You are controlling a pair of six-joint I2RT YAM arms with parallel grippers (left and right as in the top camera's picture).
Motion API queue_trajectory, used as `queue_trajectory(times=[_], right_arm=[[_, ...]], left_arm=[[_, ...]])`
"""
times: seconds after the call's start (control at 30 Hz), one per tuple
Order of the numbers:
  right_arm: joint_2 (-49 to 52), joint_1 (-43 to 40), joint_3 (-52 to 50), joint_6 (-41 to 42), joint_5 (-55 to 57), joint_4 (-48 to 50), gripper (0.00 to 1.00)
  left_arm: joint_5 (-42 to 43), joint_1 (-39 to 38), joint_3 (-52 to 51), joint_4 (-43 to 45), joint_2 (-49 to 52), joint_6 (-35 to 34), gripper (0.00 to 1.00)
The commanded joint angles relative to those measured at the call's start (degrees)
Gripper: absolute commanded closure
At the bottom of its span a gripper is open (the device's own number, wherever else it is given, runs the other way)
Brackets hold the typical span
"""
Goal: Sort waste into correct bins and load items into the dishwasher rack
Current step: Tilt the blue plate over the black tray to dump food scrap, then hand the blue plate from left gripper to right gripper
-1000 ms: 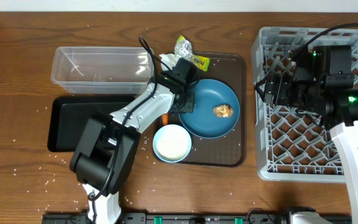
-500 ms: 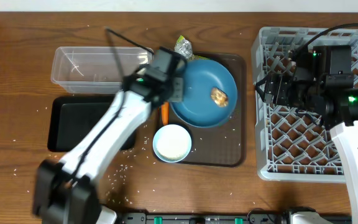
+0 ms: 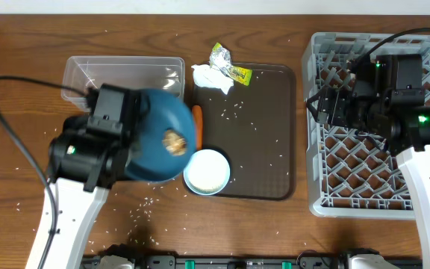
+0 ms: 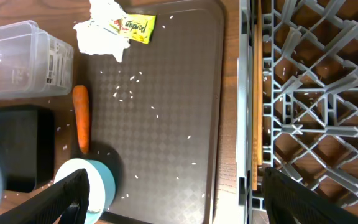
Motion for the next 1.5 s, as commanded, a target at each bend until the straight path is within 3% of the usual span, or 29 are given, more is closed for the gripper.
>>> queue_trajectory(times=[0.0, 0.17, 0.33, 0.67, 1.13, 1.37, 1.47], right_arm=[[-0.04, 0.35, 0.15, 0.52, 0.33, 0.66, 0.18], [-0.04, 0.35, 0.15, 0.57, 0.31, 1.51, 0.18], [-0.04, 0.35, 0.13, 0.57, 0.28, 1.44, 0.18], [-0.04, 0.35, 0.15, 0.57, -0.35, 1.42, 0.18], [-0.04, 0.35, 0.13, 0.55, -0.35, 1.29, 0.16], [-0.04, 0.35, 0.13, -2.54, -3.41, 1.31, 0.13], [-0.04, 0.59, 0.13, -7.13, -10.40, 1.97, 0.13]], left_arm=[[-17.20, 0.24, 0.20, -4.15, 0.07, -4.70, 0.94], [-30.21, 0.24, -1.53, -10.16, 5.70, -15.17, 0.94], [-43.32, 0.22, -2.05, -10.12, 15.45, -21.20, 0.94], [-51.98, -2.58, -2.05, -9.97, 26.40, -23.10, 0.94], [-50.27, -2.91, -1.84, -12.85, 23.78, -23.58, 0.94], [-33.92, -2.91, 5.60, -15.17, 14.05, -23.32, 0.94], [-18.32, -2.91, 8.70, -8.63, 7.30, -14.23, 0.94]])
